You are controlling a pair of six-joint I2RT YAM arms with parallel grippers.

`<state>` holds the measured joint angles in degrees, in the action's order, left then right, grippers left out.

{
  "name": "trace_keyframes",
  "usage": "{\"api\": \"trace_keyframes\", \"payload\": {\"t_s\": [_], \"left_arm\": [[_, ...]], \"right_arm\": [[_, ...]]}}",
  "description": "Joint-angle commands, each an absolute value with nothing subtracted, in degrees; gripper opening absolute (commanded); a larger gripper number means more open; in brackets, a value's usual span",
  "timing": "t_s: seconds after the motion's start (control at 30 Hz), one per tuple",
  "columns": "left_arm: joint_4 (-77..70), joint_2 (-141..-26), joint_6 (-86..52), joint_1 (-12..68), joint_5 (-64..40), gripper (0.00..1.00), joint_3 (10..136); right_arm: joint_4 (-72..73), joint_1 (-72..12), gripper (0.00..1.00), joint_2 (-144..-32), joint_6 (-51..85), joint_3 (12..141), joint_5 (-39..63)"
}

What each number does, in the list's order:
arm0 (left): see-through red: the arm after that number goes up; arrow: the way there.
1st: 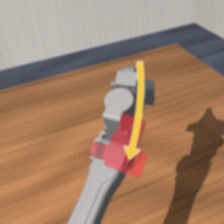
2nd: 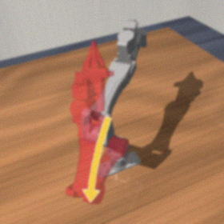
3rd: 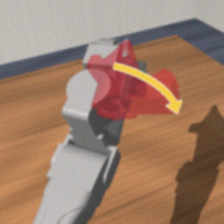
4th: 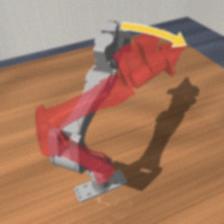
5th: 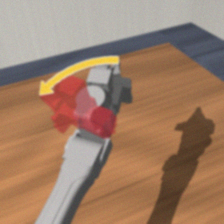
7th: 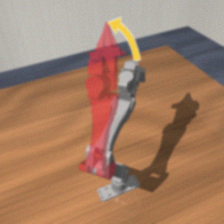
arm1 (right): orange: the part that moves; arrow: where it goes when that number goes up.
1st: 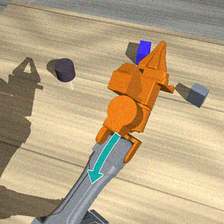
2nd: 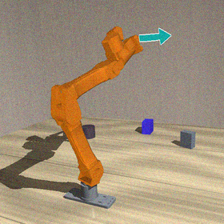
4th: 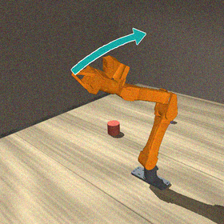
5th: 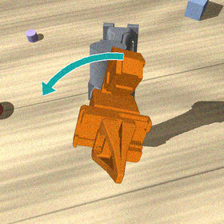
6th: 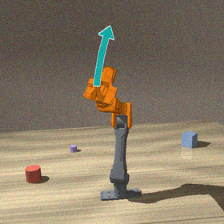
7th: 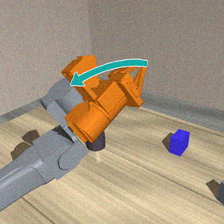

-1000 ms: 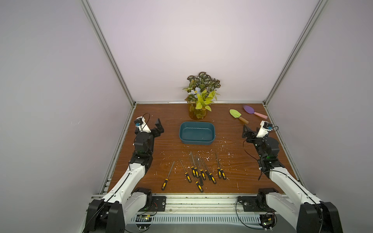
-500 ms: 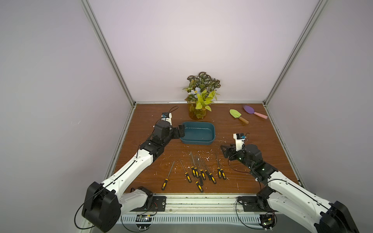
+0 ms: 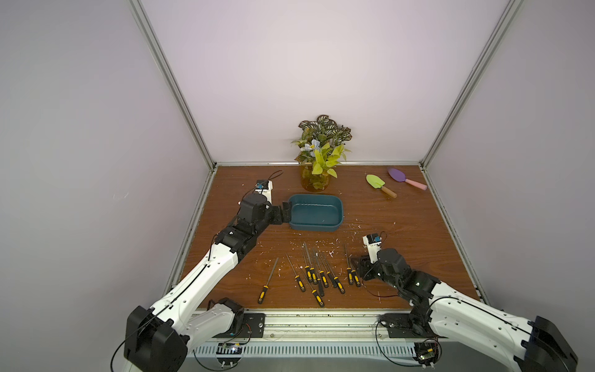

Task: Put the file tool into the storage box
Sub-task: Pick up the file tool from the center of the board.

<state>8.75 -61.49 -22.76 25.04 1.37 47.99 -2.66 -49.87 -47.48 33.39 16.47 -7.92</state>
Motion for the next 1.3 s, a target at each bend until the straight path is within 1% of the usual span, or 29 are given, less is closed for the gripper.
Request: {"api": "trace_keyframes", "payload": {"t_s": [0.0, 0.13, 0.27, 0.3, 0.37, 0.4, 0.6, 0.77, 0.97, 1.07, 1.2, 1.27], "left_arm": [[10.1, -60.2, -22.5, 24.7, 1.7, 1.0, 47.6], [11.1, -57.8, -20.7, 24.7, 2.7, 0.99, 46.6], [11.1, -56.3, -18.9, 24.7, 5.4, 1.0, 45.8], [11.0, -56.3, -18.9, 24.7, 5.6, 0.99, 45.8], [10.8, -56.7, -18.9, 24.7, 4.8, 1.0, 45.9], [10.7, -56.9, -18.9, 24.7, 4.4, 0.99, 46.0], [11.7, -58.4, -18.6, 24.7, 3.9, 0.99, 46.7], [11.3, -57.5, -18.7, 24.7, 3.3, 1.0, 46.4], [11.0, -57.2, -18.4, 24.7, 3.2, 1.0, 46.3], [11.2, -57.6, -18.3, 24.7, 3.4, 1.0, 46.4], [11.6, -57.7, -18.2, 24.7, 4.6, 1.0, 46.3], [11.8, -57.5, -18.2, 24.7, 4.7, 1.0, 46.5]], "right_arm": [[-4.0, -54.4, 0.52, -50.0, 36.8, 16.9, -13.8], [-4.1, -59.2, 0.48, -53.1, 38.6, 16.6, -18.6], [-5.3, -60.6, 0.41, -56.0, 39.2, 17.0, -20.5], [-5.5, -60.8, 0.41, -56.3, 39.3, 17.0, -20.9], [-5.5, -61.0, 0.35, -56.5, 39.2, 16.8, -21.5], [-5.6, -61.2, 0.34, -56.4, 39.1, 16.9, -21.8], [-7.8, -62.2, 0.33, -57.3, 39.2, 18.3, -22.6], [-8.4, -62.7, 0.33, -58.6, 39.4, 18.5, -22.6], [-7.2, -63.5, 0.35, -63.8, 39.9, 19.5, -21.4], [-6.8, -63.6, 0.31, -65.7, 39.9, 20.1, -21.2], [-6.9, -64.2, 0.18, -65.6, 40.1, 19.8, -21.4], [-7.0, -64.3, 0.14, -64.7, 40.1, 19.4, -22.0]]}}
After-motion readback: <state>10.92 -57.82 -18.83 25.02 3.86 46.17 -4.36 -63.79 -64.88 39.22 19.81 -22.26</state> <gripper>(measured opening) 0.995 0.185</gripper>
